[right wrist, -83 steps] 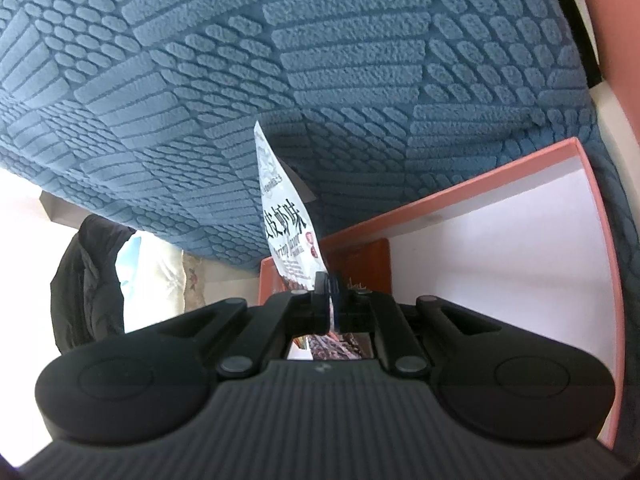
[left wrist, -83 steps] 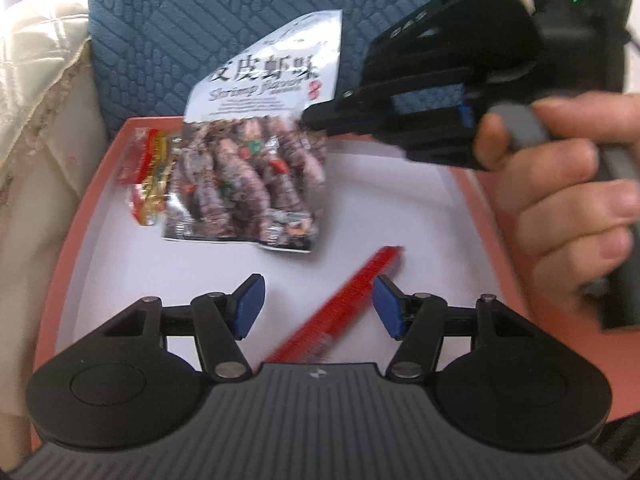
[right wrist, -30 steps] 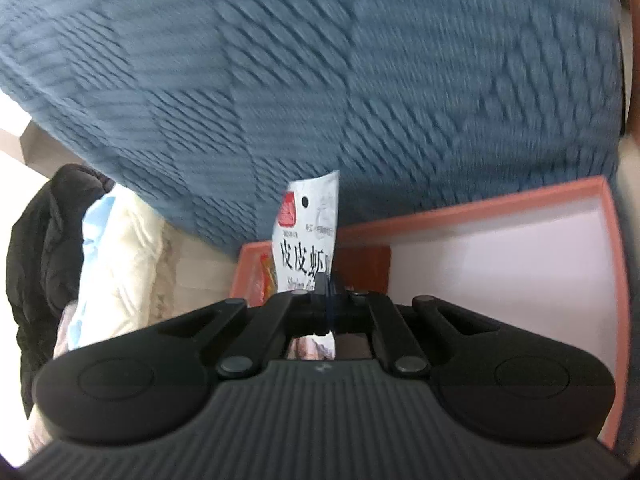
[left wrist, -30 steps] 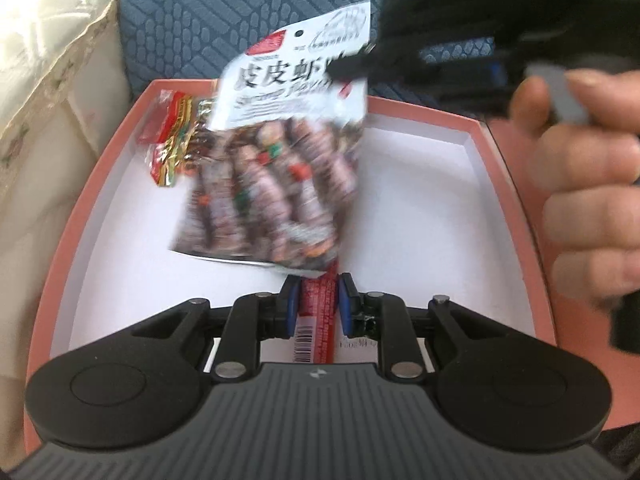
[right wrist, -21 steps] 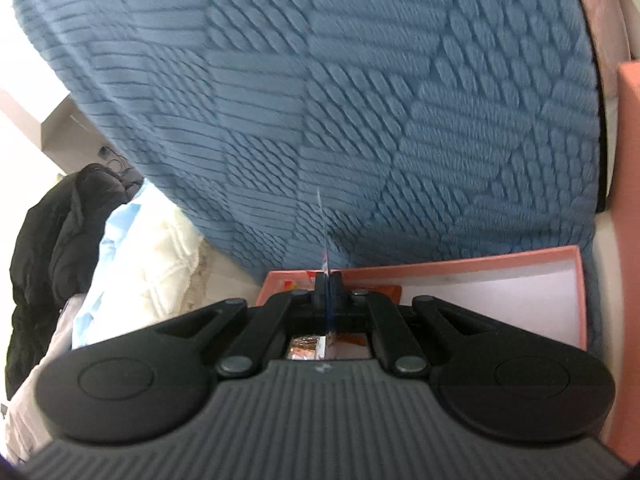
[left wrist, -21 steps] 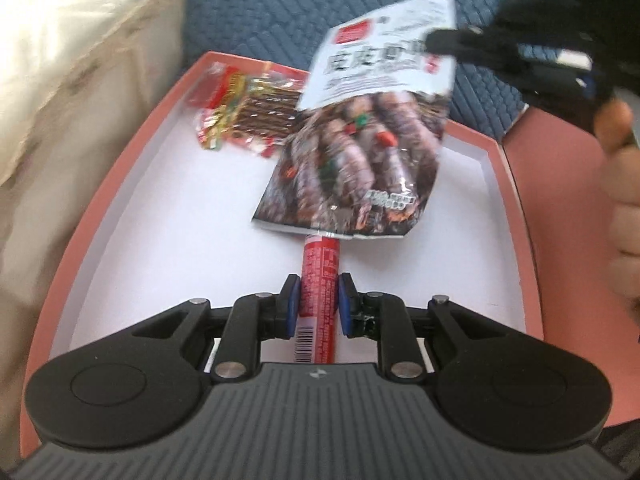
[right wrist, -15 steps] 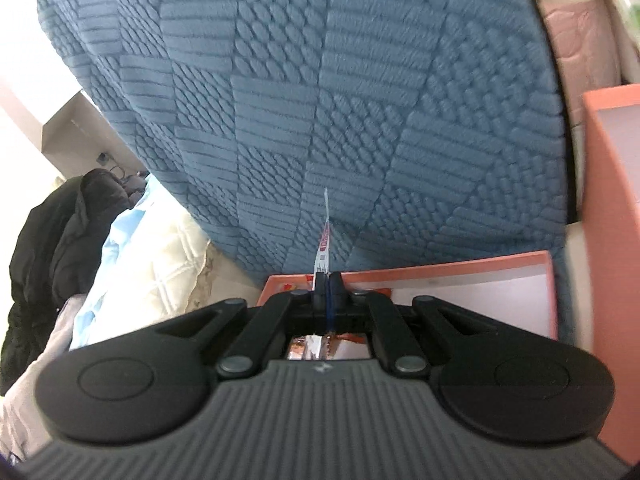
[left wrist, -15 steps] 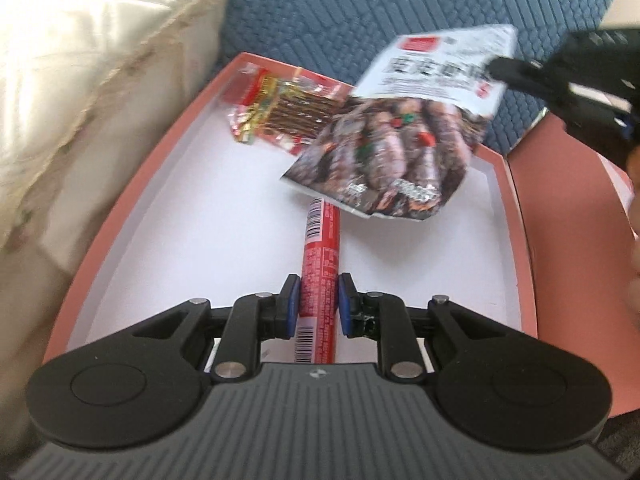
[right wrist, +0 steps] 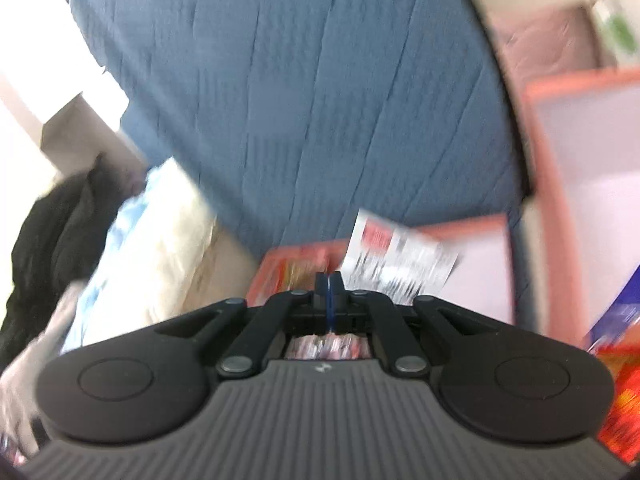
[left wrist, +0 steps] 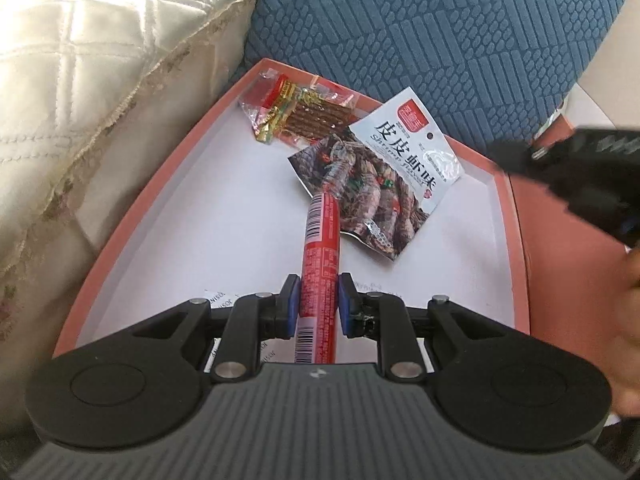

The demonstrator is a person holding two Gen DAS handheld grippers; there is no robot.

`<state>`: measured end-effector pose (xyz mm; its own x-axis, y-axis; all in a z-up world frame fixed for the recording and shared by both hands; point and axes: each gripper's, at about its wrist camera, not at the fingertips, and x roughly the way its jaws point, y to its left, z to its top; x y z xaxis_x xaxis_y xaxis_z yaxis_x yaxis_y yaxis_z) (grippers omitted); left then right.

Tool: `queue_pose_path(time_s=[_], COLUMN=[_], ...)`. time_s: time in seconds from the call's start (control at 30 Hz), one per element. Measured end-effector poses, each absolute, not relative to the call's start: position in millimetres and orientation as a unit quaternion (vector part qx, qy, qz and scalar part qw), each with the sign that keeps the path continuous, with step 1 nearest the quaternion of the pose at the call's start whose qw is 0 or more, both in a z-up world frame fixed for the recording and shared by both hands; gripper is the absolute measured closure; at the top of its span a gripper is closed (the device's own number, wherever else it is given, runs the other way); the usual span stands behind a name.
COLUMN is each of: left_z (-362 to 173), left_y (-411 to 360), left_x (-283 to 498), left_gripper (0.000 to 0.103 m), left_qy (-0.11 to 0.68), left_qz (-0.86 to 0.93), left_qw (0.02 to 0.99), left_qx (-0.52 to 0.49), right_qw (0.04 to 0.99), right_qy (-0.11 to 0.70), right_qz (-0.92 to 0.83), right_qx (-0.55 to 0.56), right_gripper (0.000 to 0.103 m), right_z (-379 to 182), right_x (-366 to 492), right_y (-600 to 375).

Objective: Organize snacks

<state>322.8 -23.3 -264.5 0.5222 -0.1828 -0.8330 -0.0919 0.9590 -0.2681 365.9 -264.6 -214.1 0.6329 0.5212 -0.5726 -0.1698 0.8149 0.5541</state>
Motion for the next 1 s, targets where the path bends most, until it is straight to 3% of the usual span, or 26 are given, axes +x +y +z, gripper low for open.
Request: queue_pose_path(time_s=[0.13,0.17,0.2,0.27,0.47,0.57,1.0], left_z=[-265,-264,-264,-264,-264,-264,-259], left_y=[-18,-17,-16,-13,-3,0,2], left_x=[327,328,329,330,331,331,329], left_gripper=[0.080,0.080,0.080,0.080,0.080,0.080,0.080], left_qy=[0.490,0.490,0.490,0.489,0.487,0.486,0.475], left_qz=[-0.018,-0.017,-0.015,-0.011,0.008,0.014,0.035], left_qw=[0.859,0.859,0.859,0.858,0.856,0.856,0.860], left_qx=[-0.147,-0.149,-0.151,-0.156,-0.173,-0.174,-0.181], right_qw=[0.873,0.872,0.870,0.873,0.870,0.865,0.856], right_qy=[0.409,0.416,0.420,0.420,0.438,0.446,0.460], right_qz=[0.205,0.205,0.205,0.198,0.213,0.227,0.230], right_qx=[0.166,0.159,0.155,0.150,0.075,0.045,-0.041], right_gripper=[0.095,0.087,0.059,0.033,0.034,0.015,0.012], right_z=[-229,-233,-237,-243,-256,-261,-287], right_x=[381,384,388,393,411,413,409], right_y=[-237,-234,-231,-229,-206,-198,-176])
